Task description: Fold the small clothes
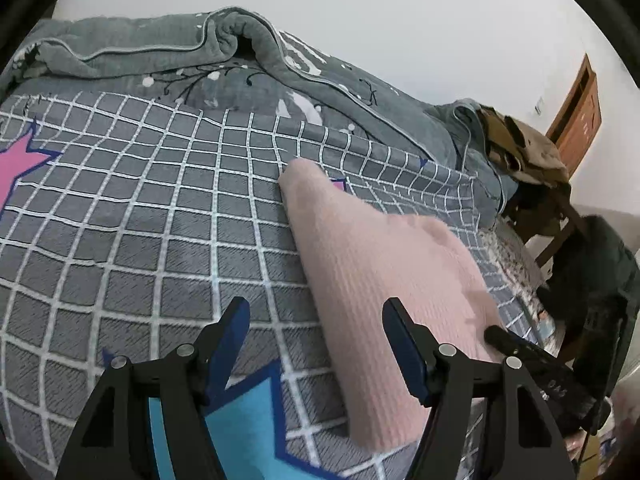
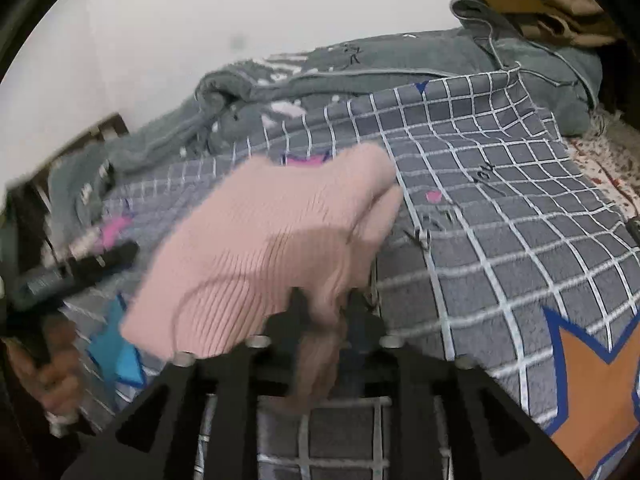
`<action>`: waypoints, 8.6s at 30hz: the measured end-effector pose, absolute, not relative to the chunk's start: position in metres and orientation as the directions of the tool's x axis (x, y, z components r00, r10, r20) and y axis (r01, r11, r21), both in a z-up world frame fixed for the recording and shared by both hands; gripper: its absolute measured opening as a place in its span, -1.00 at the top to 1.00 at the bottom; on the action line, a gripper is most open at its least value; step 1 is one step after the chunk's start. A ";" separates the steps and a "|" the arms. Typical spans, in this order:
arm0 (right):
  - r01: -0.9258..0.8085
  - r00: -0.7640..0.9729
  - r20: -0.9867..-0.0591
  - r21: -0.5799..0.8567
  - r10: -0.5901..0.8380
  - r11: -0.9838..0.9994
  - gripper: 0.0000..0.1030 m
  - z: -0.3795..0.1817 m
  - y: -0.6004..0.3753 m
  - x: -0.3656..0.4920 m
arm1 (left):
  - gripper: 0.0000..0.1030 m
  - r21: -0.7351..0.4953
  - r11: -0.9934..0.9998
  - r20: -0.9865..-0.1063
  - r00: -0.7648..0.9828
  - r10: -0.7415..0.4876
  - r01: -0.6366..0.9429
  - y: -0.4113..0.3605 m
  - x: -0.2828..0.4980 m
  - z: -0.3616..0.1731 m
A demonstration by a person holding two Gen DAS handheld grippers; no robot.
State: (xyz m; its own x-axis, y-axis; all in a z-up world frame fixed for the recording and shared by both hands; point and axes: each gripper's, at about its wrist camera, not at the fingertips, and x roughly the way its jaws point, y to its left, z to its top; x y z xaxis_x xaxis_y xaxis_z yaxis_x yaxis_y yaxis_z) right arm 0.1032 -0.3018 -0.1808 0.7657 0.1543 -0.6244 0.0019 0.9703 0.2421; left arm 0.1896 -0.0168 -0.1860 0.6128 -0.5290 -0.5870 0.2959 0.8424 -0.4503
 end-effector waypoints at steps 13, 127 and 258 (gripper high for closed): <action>0.030 0.729 -0.672 0.218 0.128 0.975 0.10 -0.183 -0.311 0.175 | -0.30 -0.493 0.817 -0.608 0.553 -0.569 0.299 -0.050 0.230 -0.200; -0.156 0.772 -0.584 0.207 0.249 0.966 0.47 -0.166 -0.204 0.177 | -0.39 -0.161 0.983 -0.619 0.766 -0.172 0.091 0.045 0.190 -0.181; -0.159 0.762 -0.602 0.180 0.236 0.971 0.61 -0.178 -0.174 0.190 | -0.39 -0.185 0.983 -0.563 0.817 -0.119 0.016 0.082 0.165 -0.181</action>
State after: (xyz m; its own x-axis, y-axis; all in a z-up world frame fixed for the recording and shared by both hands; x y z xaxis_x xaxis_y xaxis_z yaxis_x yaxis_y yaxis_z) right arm 0.1899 -0.1735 -0.1775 0.7625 0.2360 -0.6024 -0.1585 0.9709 0.1797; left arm 0.1645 0.0823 -0.1809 0.8175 -0.1193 -0.5634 0.0158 0.9826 -0.1851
